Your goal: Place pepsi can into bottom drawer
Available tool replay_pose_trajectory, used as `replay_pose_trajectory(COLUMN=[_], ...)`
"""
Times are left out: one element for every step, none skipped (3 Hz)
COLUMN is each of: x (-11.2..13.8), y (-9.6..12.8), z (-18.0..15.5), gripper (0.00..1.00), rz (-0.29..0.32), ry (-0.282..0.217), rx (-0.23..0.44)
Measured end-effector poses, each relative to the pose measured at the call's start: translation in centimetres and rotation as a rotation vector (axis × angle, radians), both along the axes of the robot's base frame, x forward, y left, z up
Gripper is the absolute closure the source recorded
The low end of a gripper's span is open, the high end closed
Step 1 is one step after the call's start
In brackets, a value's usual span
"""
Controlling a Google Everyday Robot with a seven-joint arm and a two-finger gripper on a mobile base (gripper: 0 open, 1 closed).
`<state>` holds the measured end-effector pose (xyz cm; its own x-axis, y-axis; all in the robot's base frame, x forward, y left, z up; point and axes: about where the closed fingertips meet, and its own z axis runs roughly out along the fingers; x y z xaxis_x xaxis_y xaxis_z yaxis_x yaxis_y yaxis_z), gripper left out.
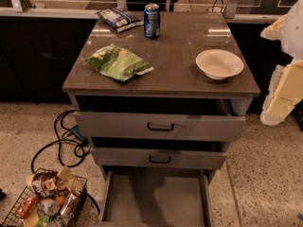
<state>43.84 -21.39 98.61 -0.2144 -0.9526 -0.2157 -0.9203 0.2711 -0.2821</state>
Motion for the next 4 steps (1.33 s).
replay_pose_trajectory(x=[0.0,2.3,7.7,13.3], y=[0.0,-0.4,-1.4,-1.2], z=[0.0,0.7,1.3,2.6], gripper=[0.00,0.00,0.00,0.00], rz=[0.000,-0.037,-0.127,-0.166], ry=[0.000,-0.061,-0.186,-0.310], rx=[0.000,0.037,0.188,0.375])
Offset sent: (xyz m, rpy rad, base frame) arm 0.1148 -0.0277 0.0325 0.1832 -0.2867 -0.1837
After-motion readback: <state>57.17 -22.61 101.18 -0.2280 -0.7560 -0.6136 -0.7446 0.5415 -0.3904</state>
